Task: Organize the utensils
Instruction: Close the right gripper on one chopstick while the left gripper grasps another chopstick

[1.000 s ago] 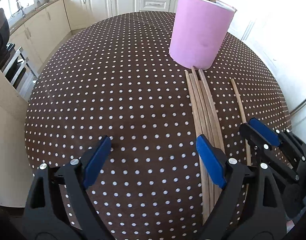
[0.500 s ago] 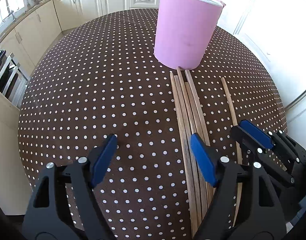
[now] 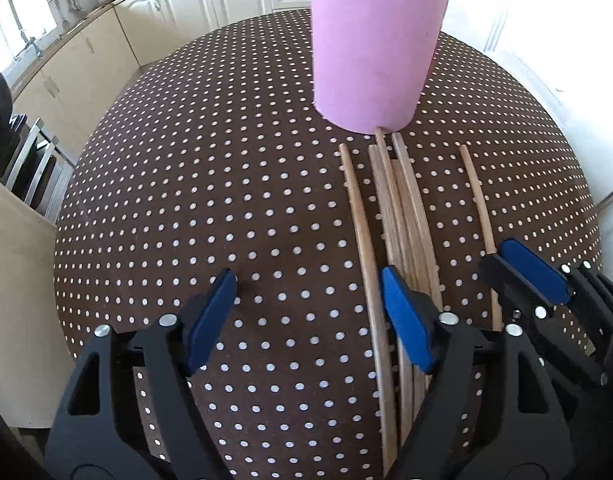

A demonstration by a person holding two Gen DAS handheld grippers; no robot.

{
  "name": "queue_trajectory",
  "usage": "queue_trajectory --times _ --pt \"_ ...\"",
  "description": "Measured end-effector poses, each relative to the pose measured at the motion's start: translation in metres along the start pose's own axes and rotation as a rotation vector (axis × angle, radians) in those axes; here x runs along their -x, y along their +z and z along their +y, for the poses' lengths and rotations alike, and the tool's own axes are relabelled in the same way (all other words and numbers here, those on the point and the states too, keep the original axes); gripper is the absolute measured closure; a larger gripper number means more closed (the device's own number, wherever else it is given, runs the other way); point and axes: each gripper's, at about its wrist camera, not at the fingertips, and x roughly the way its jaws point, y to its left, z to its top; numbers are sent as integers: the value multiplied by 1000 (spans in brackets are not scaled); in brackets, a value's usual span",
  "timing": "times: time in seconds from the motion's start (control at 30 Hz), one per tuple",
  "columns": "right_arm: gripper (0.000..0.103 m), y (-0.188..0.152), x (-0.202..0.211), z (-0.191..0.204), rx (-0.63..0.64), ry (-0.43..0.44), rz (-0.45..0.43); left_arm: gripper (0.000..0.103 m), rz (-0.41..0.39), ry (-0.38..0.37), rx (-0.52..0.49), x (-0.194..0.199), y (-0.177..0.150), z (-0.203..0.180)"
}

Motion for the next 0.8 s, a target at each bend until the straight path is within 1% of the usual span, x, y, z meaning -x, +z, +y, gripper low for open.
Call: queue_trajectory --times 0.03,0.07,0.1,0.13,0.2,0.27,0.33,0.4,0.5,0.6,0.63,0.7,0.8 --pt "82 0 0 -1 -2 2 0 45 2 -25 -7 0 1 -1" --pt "82 0 0 -2 -3 3 0 51 -2 -26 -16 0 3 -3" --pt "82 0 0 -2 -2 3 1 72 -12 -28 -32 2 2 -5" --pt "82 0 1 -2 -3 4 2 84 -15 -12 -48 2 2 -8" --pt "82 0 1 -4 -14 17 2 93 -23 26 -79 3 -2 -14" --pt "82 1 1 -8 -12 41 8 93 -32 37 -97 4 -6 -19" --pt "82 1 1 -8 9 55 16 94 -30 15 -103 5 -7 -17" --pt "82 1 2 -6 56 54 26 95 -24 -15 -113 7 -13 -14" --pt "82 1 1 -1 114 54 34 95 -17 -25 -121 11 -19 -5" --pt "85 3 0 -2 149 74 45 95 -16 -25 -106 13 -26 4" --pt "88 3 0 -3 150 88 52 95 -20 -20 -100 14 -30 8" --pt "90 6 -1 -7 147 138 79 95 -25 -21 -80 10 -30 11" --pt "93 8 -1 -8 180 177 103 95 -28 -20 -37 7 -33 19"
